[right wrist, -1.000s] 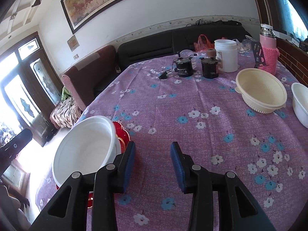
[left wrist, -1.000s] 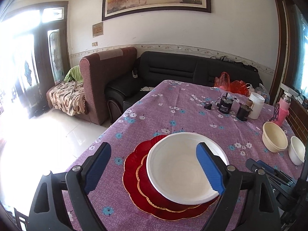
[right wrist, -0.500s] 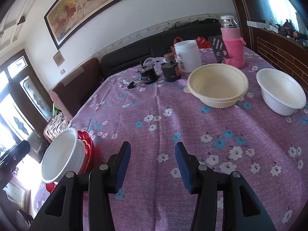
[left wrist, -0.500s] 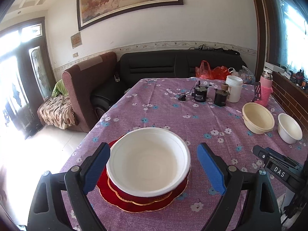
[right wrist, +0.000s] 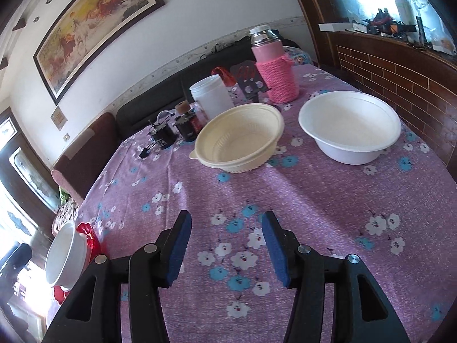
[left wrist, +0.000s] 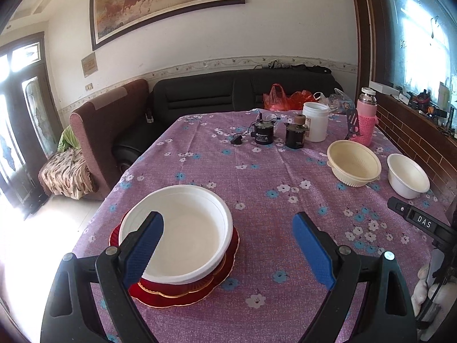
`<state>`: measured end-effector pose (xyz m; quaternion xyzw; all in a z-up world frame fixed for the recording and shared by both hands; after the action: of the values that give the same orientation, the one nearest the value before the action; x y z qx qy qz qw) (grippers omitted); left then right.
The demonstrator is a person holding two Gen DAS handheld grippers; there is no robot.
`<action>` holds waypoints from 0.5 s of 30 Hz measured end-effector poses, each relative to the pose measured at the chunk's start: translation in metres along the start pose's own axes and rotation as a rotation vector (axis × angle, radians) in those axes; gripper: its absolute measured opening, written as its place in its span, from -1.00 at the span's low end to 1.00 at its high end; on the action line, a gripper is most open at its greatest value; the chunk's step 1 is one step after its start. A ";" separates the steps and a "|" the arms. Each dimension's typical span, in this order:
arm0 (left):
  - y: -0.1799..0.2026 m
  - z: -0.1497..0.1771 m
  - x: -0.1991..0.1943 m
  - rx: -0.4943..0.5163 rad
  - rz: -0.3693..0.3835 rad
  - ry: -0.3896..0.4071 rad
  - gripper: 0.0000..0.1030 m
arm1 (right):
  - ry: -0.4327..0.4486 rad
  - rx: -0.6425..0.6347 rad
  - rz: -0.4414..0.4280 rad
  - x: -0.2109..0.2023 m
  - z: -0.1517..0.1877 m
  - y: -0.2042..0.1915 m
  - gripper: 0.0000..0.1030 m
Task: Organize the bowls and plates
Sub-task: 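Move the right gripper to the small white bowl's rim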
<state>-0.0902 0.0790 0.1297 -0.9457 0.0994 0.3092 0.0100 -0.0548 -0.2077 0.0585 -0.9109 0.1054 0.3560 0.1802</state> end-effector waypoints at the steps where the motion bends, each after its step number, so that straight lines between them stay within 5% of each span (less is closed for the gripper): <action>1: 0.000 0.002 0.000 -0.001 0.012 -0.004 0.78 | -0.001 0.011 0.007 0.000 -0.001 0.005 0.07; 15: -0.010 -0.004 0.006 -0.038 0.069 0.005 0.78 | 0.090 0.190 0.204 -0.024 -0.048 0.119 0.12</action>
<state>-0.0814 0.0873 0.1290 -0.9425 0.1262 0.3090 -0.0190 -0.0812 -0.3344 0.0780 -0.8892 0.2386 0.3198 0.2239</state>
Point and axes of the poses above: each gripper's, at about its wrist camera, not at the fingertips, and x roughly the way its jaws point, y to its right, z to its underside, the point moved 2 cm from there along x, roughly the way its jaws point, and after that the axes turned 13 degrees about z, right-handed, at the moved point
